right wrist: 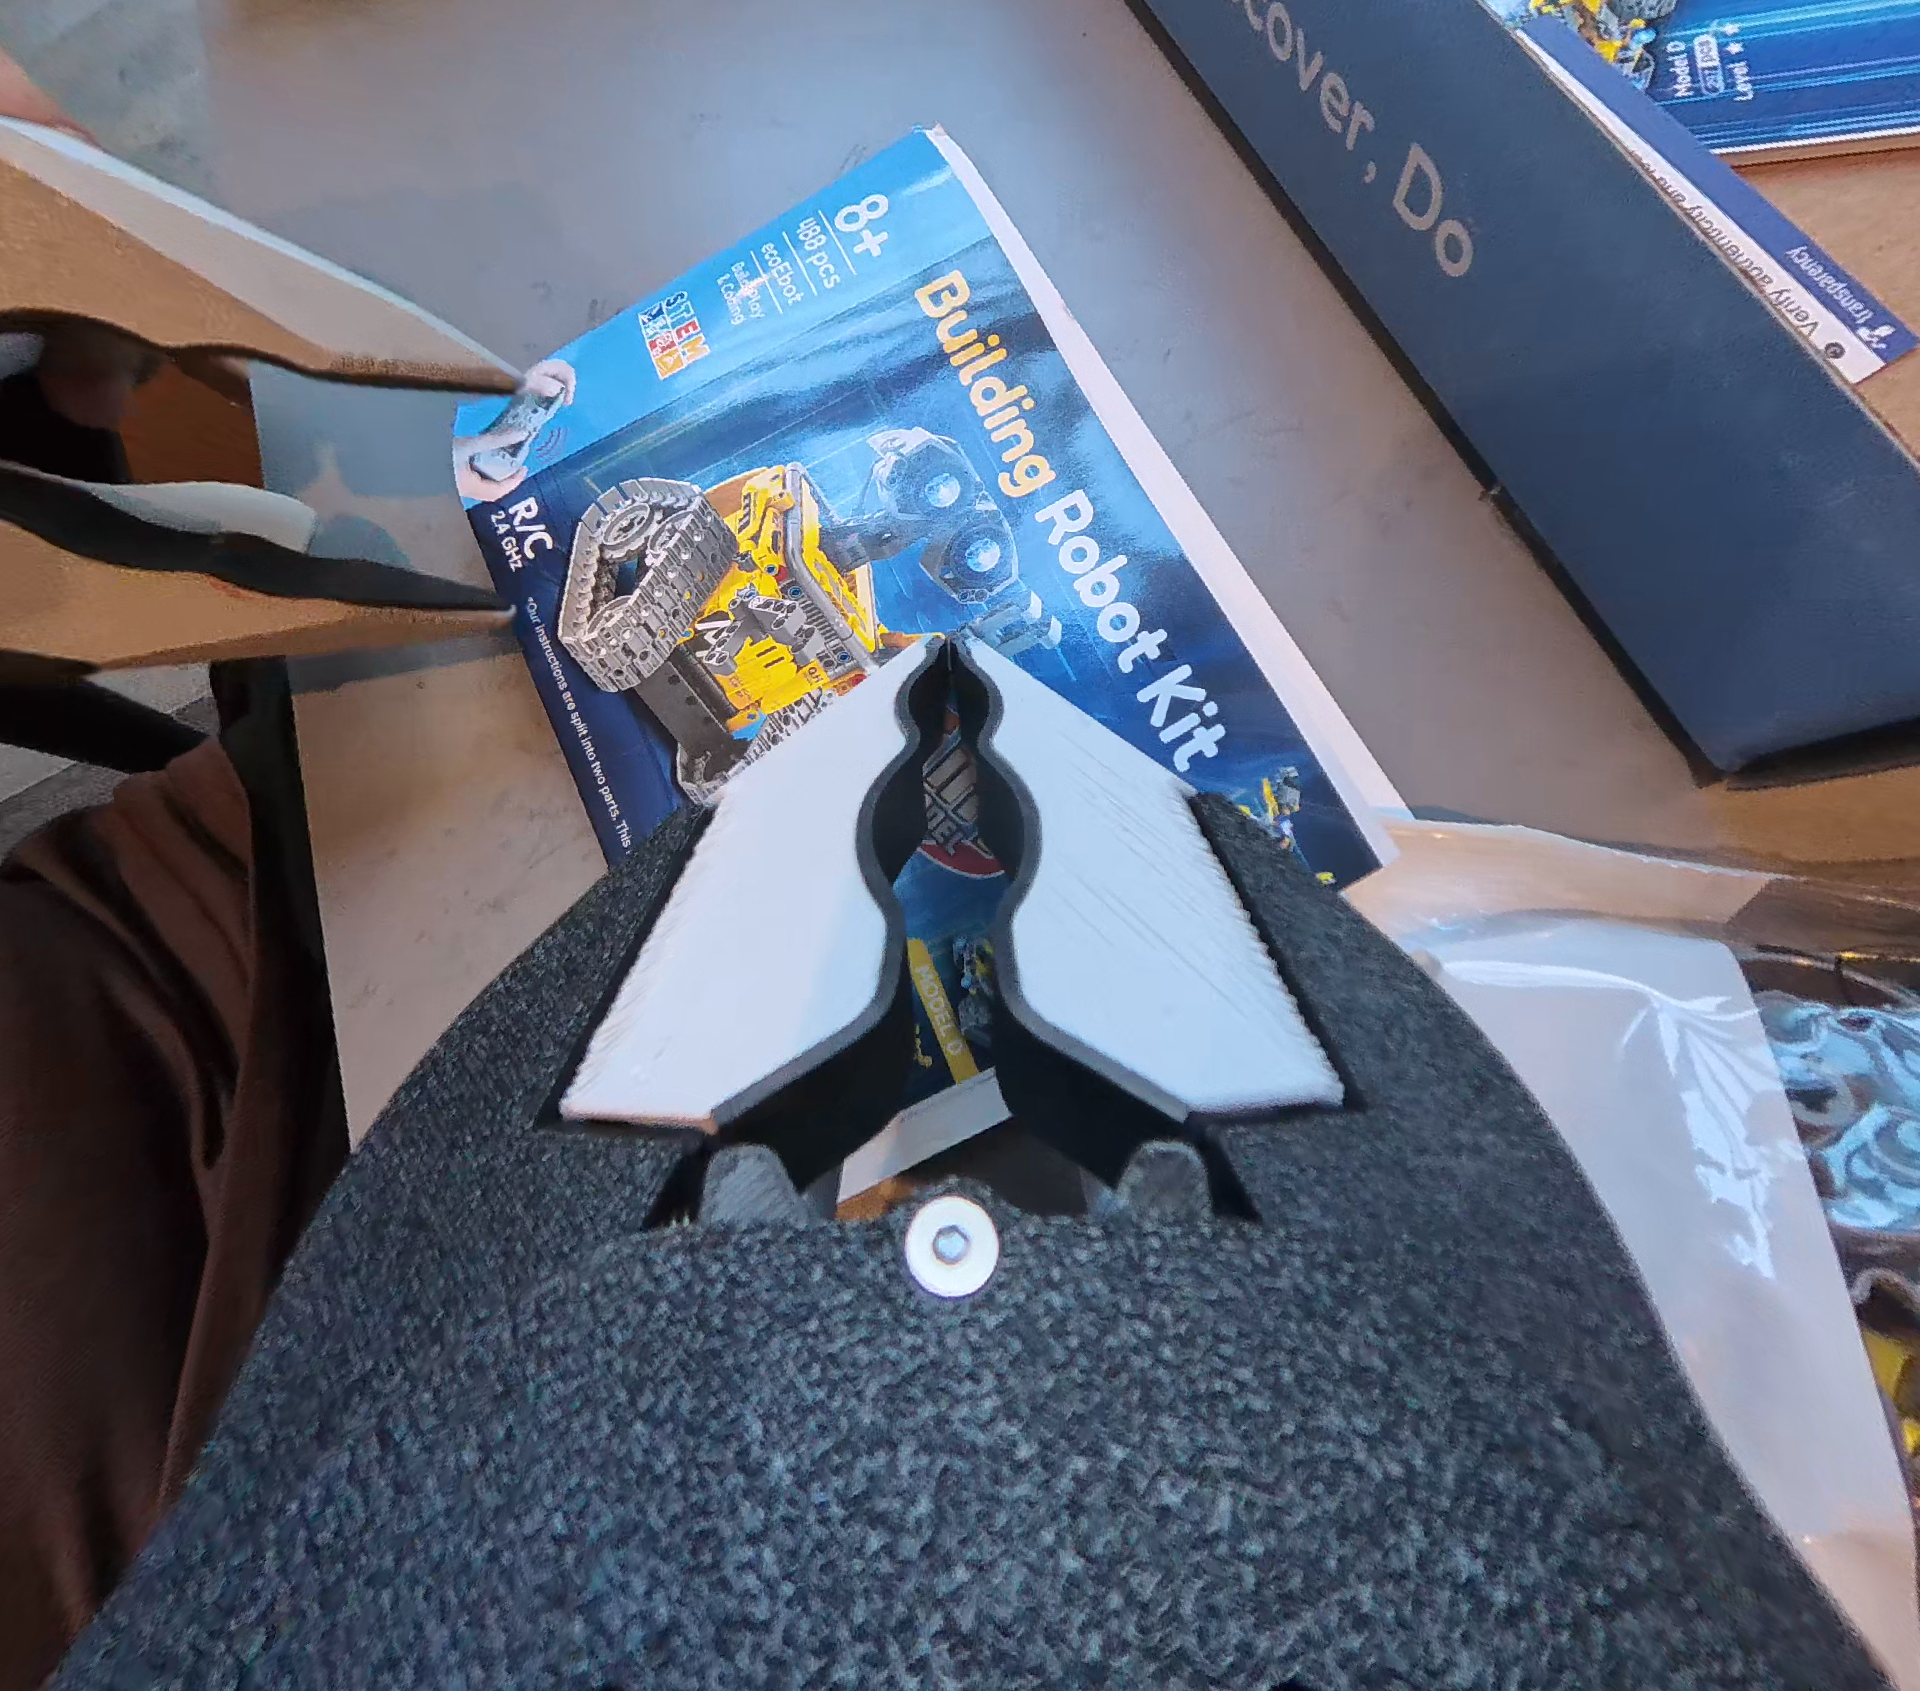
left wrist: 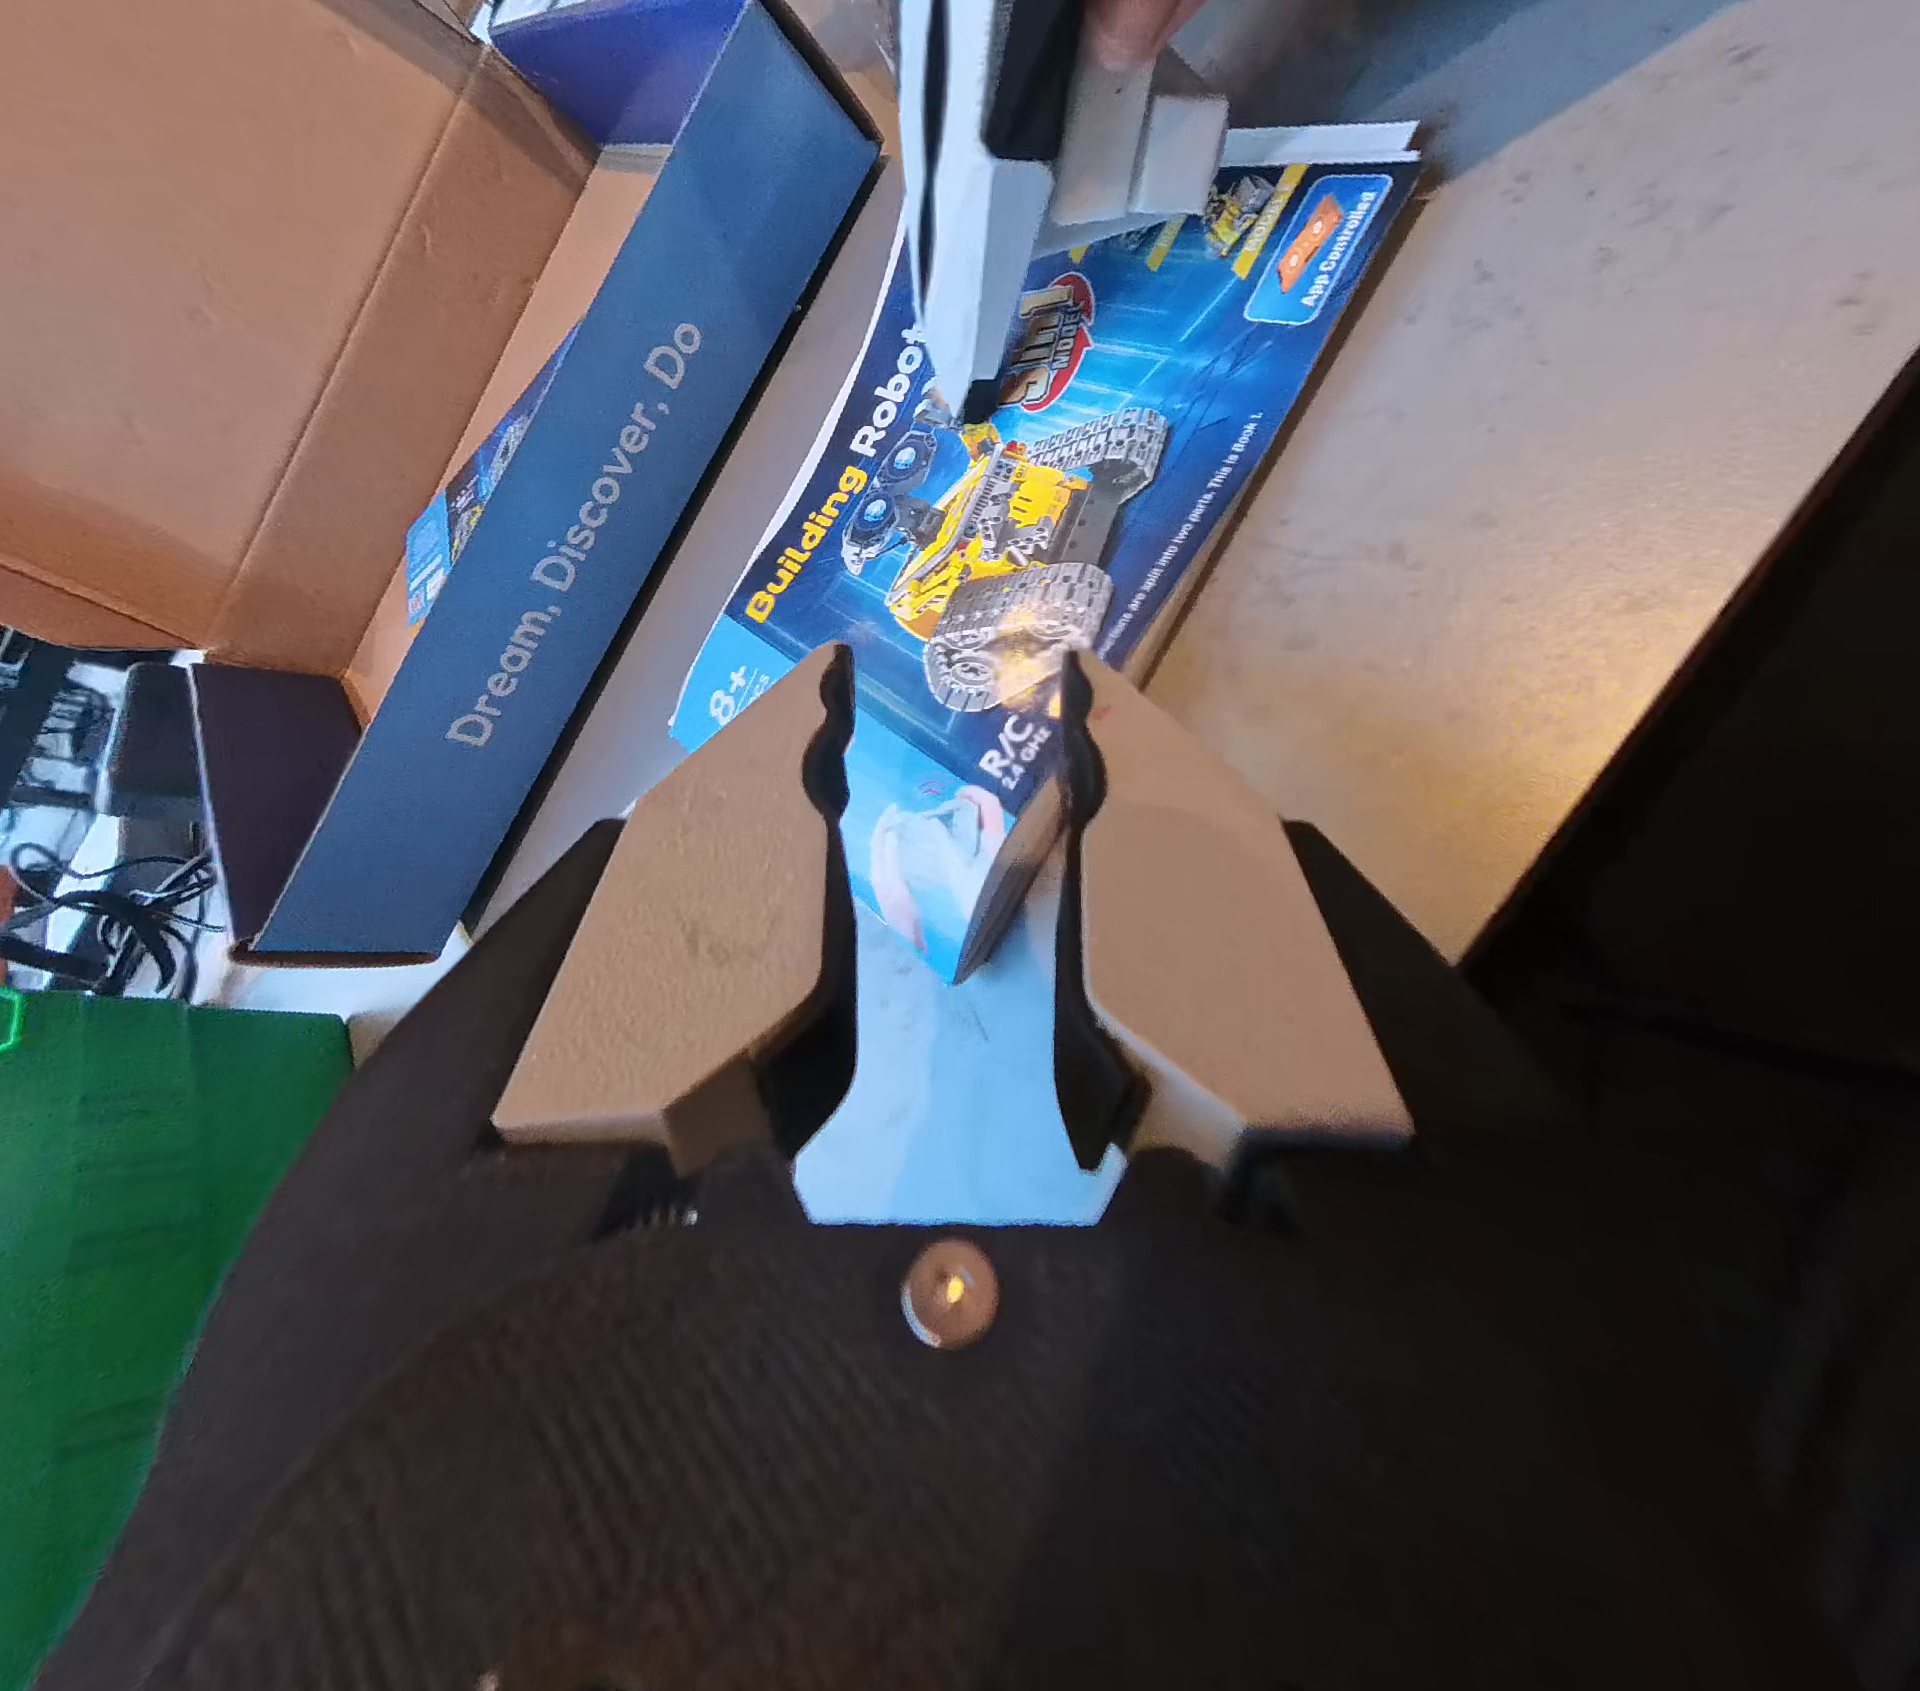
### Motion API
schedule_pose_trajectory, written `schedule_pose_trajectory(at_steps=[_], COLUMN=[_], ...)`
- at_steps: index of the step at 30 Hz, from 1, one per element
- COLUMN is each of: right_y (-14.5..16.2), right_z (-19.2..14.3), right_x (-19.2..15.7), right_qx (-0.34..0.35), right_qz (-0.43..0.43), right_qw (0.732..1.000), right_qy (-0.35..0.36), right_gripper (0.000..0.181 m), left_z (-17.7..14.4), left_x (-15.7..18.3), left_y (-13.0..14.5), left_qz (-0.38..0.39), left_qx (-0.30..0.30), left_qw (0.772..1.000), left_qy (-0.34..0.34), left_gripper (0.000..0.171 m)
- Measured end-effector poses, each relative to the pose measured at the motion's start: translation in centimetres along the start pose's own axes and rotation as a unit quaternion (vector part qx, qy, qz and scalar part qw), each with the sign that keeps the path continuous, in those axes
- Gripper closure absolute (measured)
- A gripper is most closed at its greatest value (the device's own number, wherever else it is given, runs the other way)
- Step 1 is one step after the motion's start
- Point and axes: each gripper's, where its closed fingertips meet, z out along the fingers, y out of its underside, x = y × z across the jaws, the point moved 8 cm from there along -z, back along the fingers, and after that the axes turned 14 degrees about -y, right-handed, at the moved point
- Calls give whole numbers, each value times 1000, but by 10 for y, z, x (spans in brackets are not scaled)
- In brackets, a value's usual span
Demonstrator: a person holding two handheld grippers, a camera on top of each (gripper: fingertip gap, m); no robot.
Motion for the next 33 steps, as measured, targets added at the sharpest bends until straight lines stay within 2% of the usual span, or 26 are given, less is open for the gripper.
schedule_pose_trajectory(at_steps=[2,7,15,29,33], right_y=[0,0,0,1,0], right_z=[0,0,0,0,-2], right_x=[0,1,1,1,1], right_qx=[0,4,3,2,3], right_qz=[-1,5,3,0,-8], right_qw=[1000,1000,1000,1000,1000], right_qy=[1,-4,-1,-1,10], right_gripper=[181,181,181,181,173], left_z=[1,-3,3,1,1], left_x=[-3,1,10,4,3], left_y=[1,-3,1,0,1], left_qz=[-12,-22,12,-18,-25], left_qx=[-2,12,-5,8,12], left_qw=[1000,999,1000,999,999], left_qy=[-6,30,22,29,24], left_gripper=[136,131,131,131,134])
